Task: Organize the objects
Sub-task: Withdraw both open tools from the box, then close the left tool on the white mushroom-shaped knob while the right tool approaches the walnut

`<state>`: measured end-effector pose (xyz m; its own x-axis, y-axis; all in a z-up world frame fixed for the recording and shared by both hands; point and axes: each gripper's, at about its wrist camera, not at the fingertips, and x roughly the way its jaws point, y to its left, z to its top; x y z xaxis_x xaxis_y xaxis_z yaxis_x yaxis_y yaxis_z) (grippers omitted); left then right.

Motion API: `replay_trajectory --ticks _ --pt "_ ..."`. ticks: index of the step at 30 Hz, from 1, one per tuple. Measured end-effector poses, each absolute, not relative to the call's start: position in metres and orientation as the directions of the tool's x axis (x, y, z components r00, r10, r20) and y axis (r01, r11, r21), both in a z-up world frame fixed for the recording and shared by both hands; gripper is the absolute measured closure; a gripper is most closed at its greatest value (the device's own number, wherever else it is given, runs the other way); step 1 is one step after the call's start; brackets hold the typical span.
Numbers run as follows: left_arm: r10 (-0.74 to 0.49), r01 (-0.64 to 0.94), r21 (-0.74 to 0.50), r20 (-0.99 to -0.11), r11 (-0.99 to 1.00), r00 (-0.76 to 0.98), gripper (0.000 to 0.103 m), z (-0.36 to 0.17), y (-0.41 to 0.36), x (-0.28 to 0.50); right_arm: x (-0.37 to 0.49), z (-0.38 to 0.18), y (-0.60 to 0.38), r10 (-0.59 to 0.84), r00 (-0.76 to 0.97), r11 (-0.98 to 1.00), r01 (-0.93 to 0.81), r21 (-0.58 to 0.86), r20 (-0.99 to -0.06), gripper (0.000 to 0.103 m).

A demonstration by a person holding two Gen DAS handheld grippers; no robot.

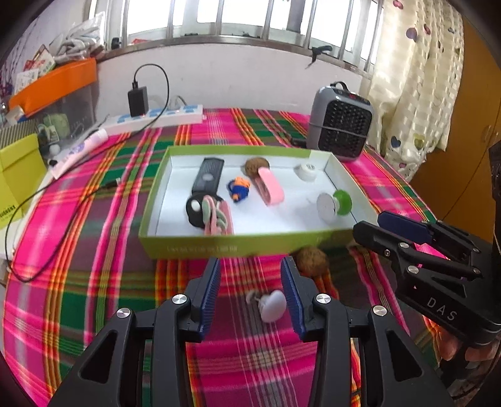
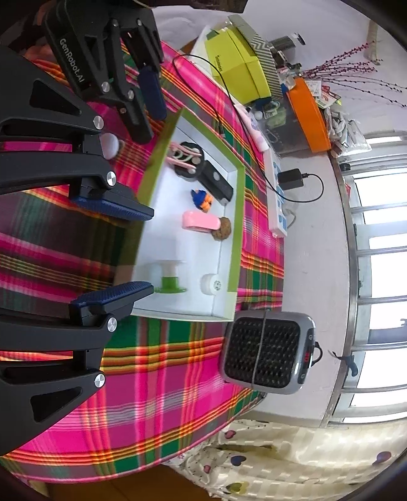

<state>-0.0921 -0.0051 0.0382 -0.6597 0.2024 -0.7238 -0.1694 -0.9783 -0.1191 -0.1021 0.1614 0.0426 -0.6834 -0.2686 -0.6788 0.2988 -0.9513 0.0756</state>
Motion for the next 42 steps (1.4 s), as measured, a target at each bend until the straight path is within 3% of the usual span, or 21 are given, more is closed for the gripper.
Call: replay_trajectory --ticks 5,27,30,33,42 --pt "0.221 -0.184 -0.131 -0.73 -0.974 -0.647 0.06 0.033 -0.003 -0.087 -0.097 0.041 0.164 -0.274 -0.683 -0.951 0.296 0.086 -0.677 0.061" --pt "0.212 -0.173 -0.134 -0.768 -0.976 -0.605 0.06 0.01 0.004 -0.091 -0.088 0.029 0.166 -0.293 -0.657 -0.945 0.311 0.104 -0.695 0.061" --pt "0.213 -0.175 -0.132 -0.768 -0.976 -0.605 0.062 0.01 0.003 -0.091 -0.088 0.028 0.164 -0.29 -0.651 -0.945 0.312 0.101 -0.701 0.061" --pt "0.204 -0.162 -0.132 -0.767 -0.978 -0.608 0.074 0.01 0.0 -0.092 -0.087 0.026 0.162 -0.292 -0.646 -0.943 0.318 0.1 -0.705 0.061" --pt "0.219 -0.162 -0.15 -0.763 -0.975 -0.608 0.074 0.01 -0.008 -0.091 -0.087 0.023 0.151 -0.3 -0.628 -0.935 0.344 0.09 -0.718 0.061"
